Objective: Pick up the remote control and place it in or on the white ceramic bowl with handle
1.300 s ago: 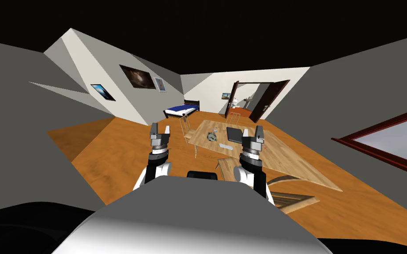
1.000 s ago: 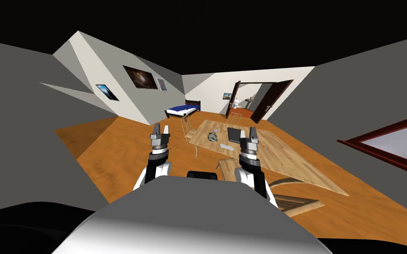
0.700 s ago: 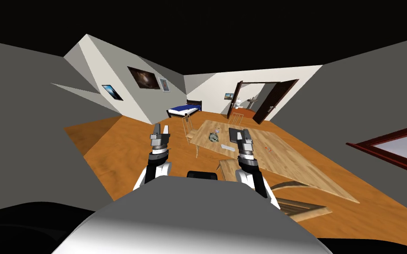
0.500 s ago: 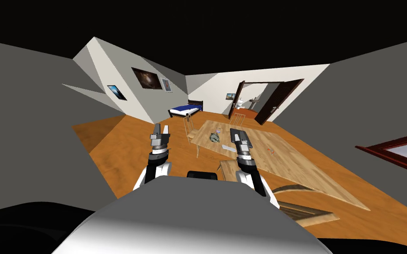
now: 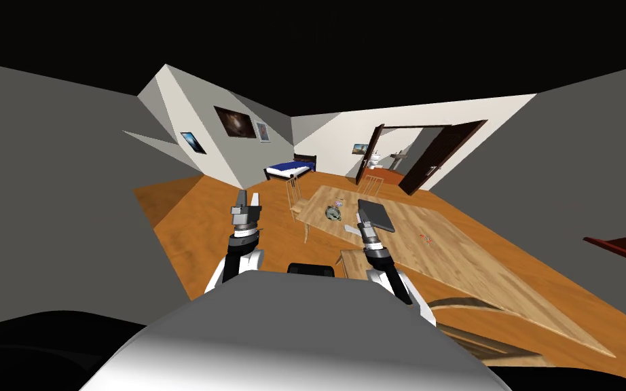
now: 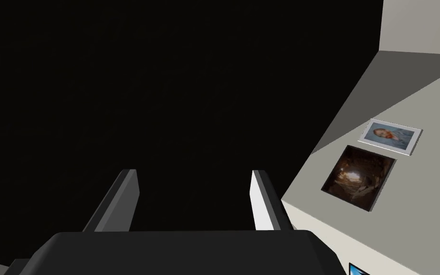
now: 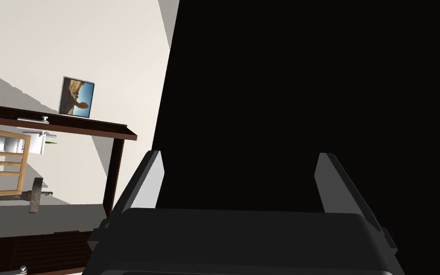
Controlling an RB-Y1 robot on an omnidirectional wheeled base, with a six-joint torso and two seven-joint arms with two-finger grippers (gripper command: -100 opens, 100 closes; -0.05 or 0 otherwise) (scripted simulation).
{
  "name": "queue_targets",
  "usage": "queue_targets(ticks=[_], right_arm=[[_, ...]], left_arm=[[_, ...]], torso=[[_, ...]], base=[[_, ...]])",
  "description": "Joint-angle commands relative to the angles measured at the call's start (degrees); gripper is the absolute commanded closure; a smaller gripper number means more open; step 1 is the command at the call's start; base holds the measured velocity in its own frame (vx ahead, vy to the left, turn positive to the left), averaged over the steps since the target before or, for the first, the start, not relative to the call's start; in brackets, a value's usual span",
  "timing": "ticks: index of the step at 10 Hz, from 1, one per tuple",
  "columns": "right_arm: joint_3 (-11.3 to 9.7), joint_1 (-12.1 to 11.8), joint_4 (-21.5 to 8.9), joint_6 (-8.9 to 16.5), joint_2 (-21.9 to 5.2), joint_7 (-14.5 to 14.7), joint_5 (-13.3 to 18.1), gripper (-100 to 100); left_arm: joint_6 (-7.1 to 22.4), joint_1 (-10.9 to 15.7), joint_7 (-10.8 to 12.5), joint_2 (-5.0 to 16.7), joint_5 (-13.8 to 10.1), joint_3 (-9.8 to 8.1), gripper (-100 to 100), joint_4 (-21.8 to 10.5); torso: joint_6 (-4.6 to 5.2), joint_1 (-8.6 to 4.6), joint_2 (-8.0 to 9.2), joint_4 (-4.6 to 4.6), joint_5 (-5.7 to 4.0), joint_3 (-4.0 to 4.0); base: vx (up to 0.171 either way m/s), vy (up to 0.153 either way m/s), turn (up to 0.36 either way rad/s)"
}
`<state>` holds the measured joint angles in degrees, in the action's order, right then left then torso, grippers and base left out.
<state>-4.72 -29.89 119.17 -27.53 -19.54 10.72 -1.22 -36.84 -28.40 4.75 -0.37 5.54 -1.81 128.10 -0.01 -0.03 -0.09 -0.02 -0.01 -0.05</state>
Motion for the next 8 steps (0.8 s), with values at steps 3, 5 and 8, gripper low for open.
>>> queue_targets(ticks=[3, 5, 8], right_arm=[[-1.3, -0.5, -3.3, 0.2, -4.8, 0.5, 1.2, -100], [-2.3, -0.8, -5.5, 0.3, -7.4, 0.9, 2.1, -100], [-4.4, -1.4, -10.4, 0.4, -12.4, 1.5, 3.9, -100]], left_arm=[[0.0, 0.0, 0.0, 0.0, 0.0, 0.00, 0, 0.0], [0.0, 0.0, 0.0, 0.0, 0.0, 0.00, 0, 0.0], [0.0, 0.0, 0.0, 0.0, 0.0, 0.00, 0, 0.0]], torso=[[0.00, 0.01, 0.01, 0.01, 0.01, 0.01], [-0.01, 0.02, 0.02, 0.01, 0.00, 0.01], [0.03, 0.02, 0.04, 0.01, 0.01, 0.02]], base=[[0.014, 0.000, 0.094], [0.010, 0.003, 0.110], [0.009, 0.004, 0.118]])
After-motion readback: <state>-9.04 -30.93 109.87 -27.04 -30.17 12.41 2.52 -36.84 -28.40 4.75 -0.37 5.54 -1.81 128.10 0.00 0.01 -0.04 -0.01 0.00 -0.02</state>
